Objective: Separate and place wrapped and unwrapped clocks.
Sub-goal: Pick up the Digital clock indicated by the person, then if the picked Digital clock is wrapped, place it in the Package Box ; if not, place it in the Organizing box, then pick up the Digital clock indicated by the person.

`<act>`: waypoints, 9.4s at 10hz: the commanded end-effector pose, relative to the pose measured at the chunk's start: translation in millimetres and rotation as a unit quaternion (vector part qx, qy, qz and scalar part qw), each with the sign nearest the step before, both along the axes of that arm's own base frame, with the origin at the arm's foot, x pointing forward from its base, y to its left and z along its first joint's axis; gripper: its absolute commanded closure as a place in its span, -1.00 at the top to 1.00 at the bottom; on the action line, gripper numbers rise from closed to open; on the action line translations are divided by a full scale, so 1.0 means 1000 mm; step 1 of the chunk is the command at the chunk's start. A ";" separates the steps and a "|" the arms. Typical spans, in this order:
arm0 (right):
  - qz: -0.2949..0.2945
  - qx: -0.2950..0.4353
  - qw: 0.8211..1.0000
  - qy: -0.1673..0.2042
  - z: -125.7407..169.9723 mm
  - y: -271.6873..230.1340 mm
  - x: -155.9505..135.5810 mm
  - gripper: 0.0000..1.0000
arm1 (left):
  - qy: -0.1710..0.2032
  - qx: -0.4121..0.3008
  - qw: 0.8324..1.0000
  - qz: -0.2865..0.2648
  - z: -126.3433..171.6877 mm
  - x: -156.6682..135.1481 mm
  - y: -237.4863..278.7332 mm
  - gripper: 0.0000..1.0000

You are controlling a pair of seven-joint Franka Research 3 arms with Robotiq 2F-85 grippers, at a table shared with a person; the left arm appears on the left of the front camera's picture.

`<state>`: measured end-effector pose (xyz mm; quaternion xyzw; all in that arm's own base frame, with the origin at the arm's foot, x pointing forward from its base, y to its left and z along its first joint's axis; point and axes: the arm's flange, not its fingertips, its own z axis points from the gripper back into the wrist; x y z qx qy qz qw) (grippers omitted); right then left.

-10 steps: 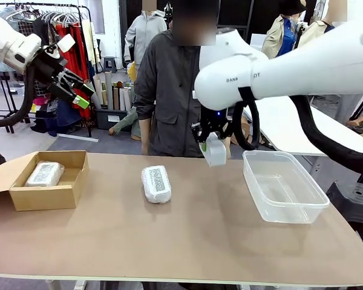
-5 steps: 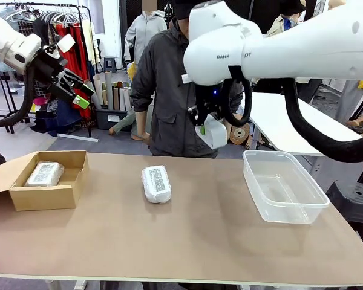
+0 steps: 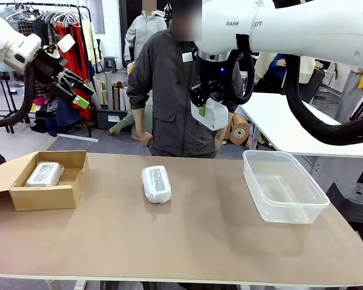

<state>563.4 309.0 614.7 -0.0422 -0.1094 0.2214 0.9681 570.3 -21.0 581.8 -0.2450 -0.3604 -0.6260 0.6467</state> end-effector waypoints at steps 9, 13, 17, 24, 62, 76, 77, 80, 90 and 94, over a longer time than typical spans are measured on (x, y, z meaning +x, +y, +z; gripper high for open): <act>0.000 0.000 1.000 0.000 0.000 0.000 0.000 -1.00 | -0.001 0.000 1.000 0.001 0.000 -0.001 0.001 1.00; 0.000 0.000 1.000 0.000 0.000 0.000 0.000 -1.00 | -0.001 0.000 1.000 0.001 0.000 -0.001 0.001 1.00; 0.000 -0.002 1.000 -0.002 -0.004 0.000 0.003 -1.00 | -0.001 0.000 1.000 0.001 0.000 -0.001 0.001 1.00; 0.101 0.111 0.986 0.070 0.010 -0.119 -0.027 -1.00 | -0.001 0.000 1.000 0.001 0.000 -0.001 0.001 1.00; -0.295 0.009 0.950 0.101 -0.265 -0.282 0.048 -1.00 | -0.001 0.000 1.000 0.001 0.000 -0.001 0.001 1.00; -0.266 -0.010 0.955 0.132 -0.228 -0.290 0.040 1.00 | -0.001 0.000 1.000 0.001 0.000 -0.001 0.001 1.00; -0.261 -0.006 0.957 0.129 -0.221 -0.290 0.038 1.00 | -0.001 0.000 1.000 0.001 0.000 -0.001 0.001 1.00; -0.273 0.006 0.953 0.133 -0.220 -0.289 0.037 1.00 | -0.001 0.000 1.000 0.001 0.000 -0.001 0.001 1.00; -0.192 -0.033 0.974 0.112 -0.188 -0.279 0.024 1.00 | -0.001 0.000 1.000 0.001 0.000 -0.001 0.001 1.00; 0.019 -0.062 0.996 0.066 -0.124 -0.261 -0.006 1.00 | -0.001 0.000 1.000 0.001 0.000 -0.001 0.001 1.00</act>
